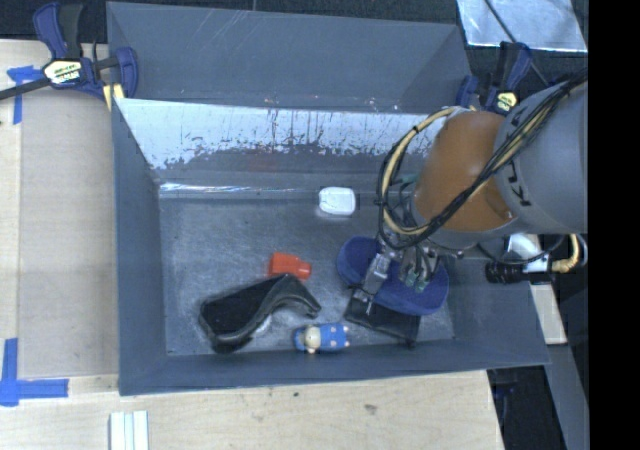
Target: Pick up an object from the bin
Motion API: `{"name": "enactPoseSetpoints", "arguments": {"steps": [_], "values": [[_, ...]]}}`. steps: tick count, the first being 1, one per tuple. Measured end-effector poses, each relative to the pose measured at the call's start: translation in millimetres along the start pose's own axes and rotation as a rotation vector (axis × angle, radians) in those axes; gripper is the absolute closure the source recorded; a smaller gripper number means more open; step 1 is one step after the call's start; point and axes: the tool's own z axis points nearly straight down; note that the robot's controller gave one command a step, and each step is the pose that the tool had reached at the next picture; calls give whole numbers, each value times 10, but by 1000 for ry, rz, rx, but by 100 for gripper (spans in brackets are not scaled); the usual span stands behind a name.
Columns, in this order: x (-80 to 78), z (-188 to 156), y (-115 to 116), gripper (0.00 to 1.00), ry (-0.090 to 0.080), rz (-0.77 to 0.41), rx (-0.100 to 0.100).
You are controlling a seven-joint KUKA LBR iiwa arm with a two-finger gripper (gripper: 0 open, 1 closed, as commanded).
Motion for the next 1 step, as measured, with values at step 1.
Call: {"name": "enactPoseSetpoints", "arguments": {"steps": [1], "values": [[-22,-487,2,100,-3,-2,-1]]}}
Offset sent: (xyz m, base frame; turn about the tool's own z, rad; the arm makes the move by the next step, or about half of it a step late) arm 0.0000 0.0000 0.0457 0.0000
